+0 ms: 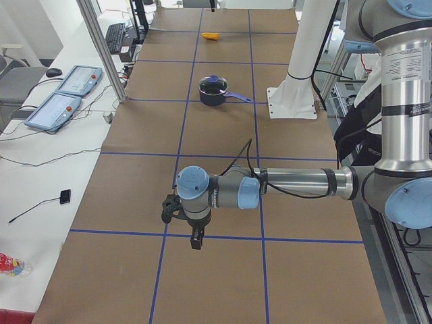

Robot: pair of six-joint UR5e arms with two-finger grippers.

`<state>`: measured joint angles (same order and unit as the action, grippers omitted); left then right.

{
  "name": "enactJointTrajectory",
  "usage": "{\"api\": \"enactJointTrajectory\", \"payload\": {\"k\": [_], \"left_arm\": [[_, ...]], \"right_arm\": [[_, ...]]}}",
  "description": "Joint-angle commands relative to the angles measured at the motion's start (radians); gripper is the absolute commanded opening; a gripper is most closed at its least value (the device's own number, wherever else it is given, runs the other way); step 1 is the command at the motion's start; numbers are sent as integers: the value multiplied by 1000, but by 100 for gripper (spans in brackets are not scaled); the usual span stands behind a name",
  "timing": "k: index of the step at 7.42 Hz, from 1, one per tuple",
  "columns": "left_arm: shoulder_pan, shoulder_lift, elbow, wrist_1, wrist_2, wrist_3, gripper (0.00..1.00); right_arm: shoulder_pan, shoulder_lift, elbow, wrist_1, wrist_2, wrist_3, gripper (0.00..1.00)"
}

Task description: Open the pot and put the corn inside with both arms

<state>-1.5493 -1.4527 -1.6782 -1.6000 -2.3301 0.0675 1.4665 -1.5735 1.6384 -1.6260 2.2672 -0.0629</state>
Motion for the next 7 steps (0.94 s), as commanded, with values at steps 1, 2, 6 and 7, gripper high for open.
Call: {"api": "enactJointTrajectory", "payload": {"k": [1, 2, 6, 7], "left_arm": [[2, -8, -5, 0, -5, -1, 99], [2, -6, -6, 2, -9, -2, 99], [0, -12, -8, -26, -24, -12, 99], [2, -14, -12, -28, -34, -11, 99]], "right_arm": [[0, 0, 0, 0, 0, 0, 100], [0, 0, 0, 0, -2, 0, 100], [0, 0, 11, 2, 15, 2, 100], [1, 4, 27, 3, 17, 0, 100]]}}
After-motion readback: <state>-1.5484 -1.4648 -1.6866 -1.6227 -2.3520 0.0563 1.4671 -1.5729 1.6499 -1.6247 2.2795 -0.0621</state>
